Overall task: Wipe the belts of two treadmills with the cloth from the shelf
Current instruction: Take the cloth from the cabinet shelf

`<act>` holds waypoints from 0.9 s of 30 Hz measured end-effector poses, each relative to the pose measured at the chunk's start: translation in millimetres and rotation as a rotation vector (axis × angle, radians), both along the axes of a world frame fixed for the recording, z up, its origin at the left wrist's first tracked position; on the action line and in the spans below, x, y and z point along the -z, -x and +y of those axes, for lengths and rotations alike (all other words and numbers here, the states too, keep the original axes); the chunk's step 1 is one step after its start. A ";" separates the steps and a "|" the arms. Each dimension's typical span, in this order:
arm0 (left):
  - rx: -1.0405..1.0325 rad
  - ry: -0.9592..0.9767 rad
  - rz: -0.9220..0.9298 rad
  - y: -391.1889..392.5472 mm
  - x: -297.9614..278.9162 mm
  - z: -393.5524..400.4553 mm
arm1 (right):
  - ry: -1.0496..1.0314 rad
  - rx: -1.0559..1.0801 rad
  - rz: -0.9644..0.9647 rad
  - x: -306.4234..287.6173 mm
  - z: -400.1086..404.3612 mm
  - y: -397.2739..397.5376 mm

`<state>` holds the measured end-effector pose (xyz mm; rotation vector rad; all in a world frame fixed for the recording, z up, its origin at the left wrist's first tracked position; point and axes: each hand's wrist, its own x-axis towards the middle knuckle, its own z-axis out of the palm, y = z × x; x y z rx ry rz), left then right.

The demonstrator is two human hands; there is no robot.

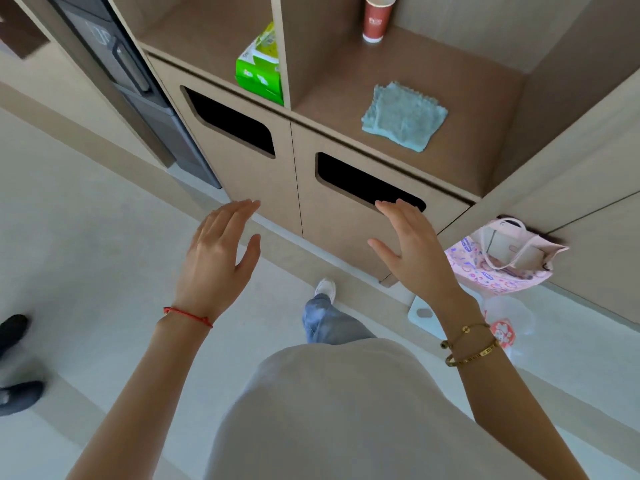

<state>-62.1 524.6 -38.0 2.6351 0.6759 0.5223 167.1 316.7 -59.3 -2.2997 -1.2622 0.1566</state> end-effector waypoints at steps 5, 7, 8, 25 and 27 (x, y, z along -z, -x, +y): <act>0.157 -0.025 -0.048 -97.8 -4.9 55.5 | -0.034 0.088 -0.007 -9.4 42.6 -62.2; 0.208 -0.039 -0.081 -134.8 -10.8 76.8 | -0.028 0.131 -0.034 -13.8 57.2 -87.9; 0.226 -0.053 -0.093 -151.2 -12.4 85.9 | -0.025 0.150 -0.054 -15.4 63.4 -99.4; 0.439 -0.005 0.013 -300.8 49.3 162.6 | 0.179 0.449 0.230 11.6 131.7 -220.2; 0.440 0.018 0.071 -307.3 57.2 166.2 | 0.185 0.479 0.289 20.8 144.0 -227.4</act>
